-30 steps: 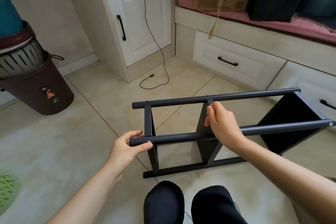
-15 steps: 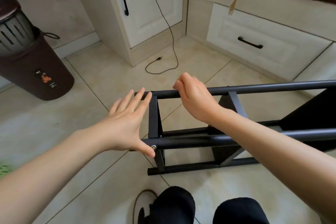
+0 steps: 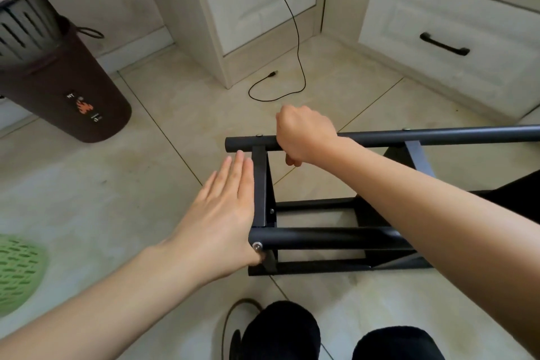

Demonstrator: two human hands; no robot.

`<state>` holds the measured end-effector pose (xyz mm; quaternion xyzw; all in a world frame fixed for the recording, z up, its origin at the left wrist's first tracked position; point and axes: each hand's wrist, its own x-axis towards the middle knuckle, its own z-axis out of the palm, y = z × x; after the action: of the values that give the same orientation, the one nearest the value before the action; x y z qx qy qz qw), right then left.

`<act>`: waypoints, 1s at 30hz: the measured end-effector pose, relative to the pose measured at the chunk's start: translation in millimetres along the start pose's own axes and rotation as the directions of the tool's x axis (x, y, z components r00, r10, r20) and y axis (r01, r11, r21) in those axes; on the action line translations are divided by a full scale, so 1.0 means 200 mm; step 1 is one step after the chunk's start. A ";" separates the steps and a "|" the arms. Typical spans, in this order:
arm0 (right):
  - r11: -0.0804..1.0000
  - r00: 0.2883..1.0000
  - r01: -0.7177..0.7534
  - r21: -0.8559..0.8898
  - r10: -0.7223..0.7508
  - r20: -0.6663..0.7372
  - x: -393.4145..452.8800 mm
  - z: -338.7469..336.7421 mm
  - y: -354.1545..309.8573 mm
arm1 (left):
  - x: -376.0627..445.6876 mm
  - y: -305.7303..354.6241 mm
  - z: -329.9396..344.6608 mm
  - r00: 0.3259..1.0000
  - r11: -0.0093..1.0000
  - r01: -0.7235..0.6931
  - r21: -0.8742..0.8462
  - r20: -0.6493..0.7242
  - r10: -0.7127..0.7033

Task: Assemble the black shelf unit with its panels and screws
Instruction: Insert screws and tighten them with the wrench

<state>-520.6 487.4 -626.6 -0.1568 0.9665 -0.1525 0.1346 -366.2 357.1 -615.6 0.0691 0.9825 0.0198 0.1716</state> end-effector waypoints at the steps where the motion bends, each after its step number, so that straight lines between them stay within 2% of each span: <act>1: 0.998 0.996 -0.054 0.022 0.052 0.074 0.02 -0.01 -0.02 | -0.01 0.01 0.00 0.999 0.999 0.021 -0.024 0.030 -0.020; 3: 0.983 0.975 -0.140 0.117 0.116 0.190 0.05 -0.04 -0.04 | -0.02 0.03 -0.01 0.987 0.987 0.130 -0.093 0.108 -0.120; 6: 0.987 0.981 -0.127 0.097 0.111 0.160 0.04 -0.04 -0.05 | -0.02 0.05 0.00 0.952 0.948 0.290 -0.134 0.144 -0.271; 10: 0.996 0.998 0.027 -0.088 -0.031 -0.051 -0.03 0.04 -0.04 | -0.05 0.05 0.03 0.948 0.958 0.275 -0.076 0.190 -0.257; 18: 0.967 0.970 0.155 -0.204 -0.188 -0.156 -0.06 0.06 0.03 | -0.03 0.04 0.04 0.947 0.919 0.316 -0.236 0.138 -0.290; 20: 0.961 0.962 0.171 -0.219 -0.211 -0.175 -0.06 0.07 0.03 | -0.03 0.03 0.05 0.959 0.933 0.279 -0.227 0.124 -0.256; 24: 0.945 0.943 0.217 -0.245 -0.268 -0.198 -0.09 0.09 0.02 | -0.05 0.02 0.08 0.994 0.994 0.106 0.037 0.012 -0.106; 30: 0.922 0.924 0.275 -0.272 -0.332 -0.189 -0.10 0.09 0.03 | -0.08 -0.02 0.09 0.997 1.000 0.010 0.007 -0.082 -0.010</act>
<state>-499.1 495.2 -642.0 -0.3018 0.9504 -0.0708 -0.0244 -346.4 351.9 -627.5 0.0639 0.9891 0.0183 0.1312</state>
